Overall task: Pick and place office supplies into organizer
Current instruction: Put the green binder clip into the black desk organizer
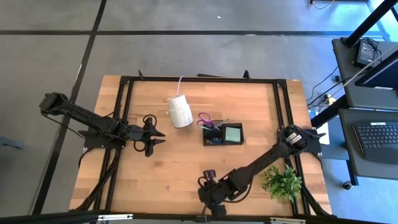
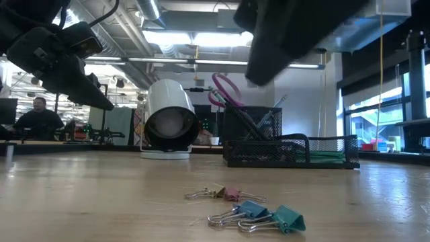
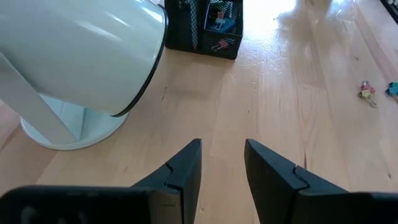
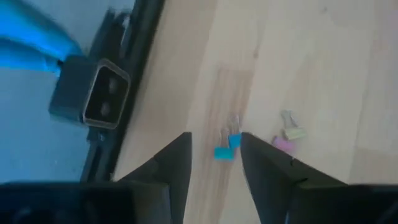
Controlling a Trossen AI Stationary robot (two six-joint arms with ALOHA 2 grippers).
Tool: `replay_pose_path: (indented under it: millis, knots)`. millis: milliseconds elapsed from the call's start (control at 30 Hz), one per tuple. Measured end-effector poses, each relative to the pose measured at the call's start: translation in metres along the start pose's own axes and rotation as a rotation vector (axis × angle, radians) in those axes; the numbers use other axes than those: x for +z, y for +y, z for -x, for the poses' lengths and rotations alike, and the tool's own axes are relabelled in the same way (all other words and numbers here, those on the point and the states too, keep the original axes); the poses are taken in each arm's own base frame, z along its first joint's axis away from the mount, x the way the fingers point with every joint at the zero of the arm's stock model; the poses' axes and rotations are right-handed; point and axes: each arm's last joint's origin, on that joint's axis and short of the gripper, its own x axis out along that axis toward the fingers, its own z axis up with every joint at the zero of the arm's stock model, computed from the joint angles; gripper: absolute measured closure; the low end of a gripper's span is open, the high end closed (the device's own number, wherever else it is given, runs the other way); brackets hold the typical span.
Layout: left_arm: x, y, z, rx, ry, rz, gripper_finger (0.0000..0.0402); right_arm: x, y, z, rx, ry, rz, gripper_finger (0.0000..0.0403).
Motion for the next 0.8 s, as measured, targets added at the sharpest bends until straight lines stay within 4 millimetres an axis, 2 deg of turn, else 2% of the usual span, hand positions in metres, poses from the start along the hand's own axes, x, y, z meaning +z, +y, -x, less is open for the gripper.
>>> replay_pose_path:
  millis: [167,800]
  knots:
    - [0.0,0.0,0.0,0.001,0.001,0.0,0.0286,0.0,0.004,-0.007,0.009,-0.025,0.062,0.0262]
    - [-0.001,0.0,0.0,0.006,0.008,0.005,0.0286,-0.019,0.005,-0.043,-0.023,0.077,0.03,0.0262]
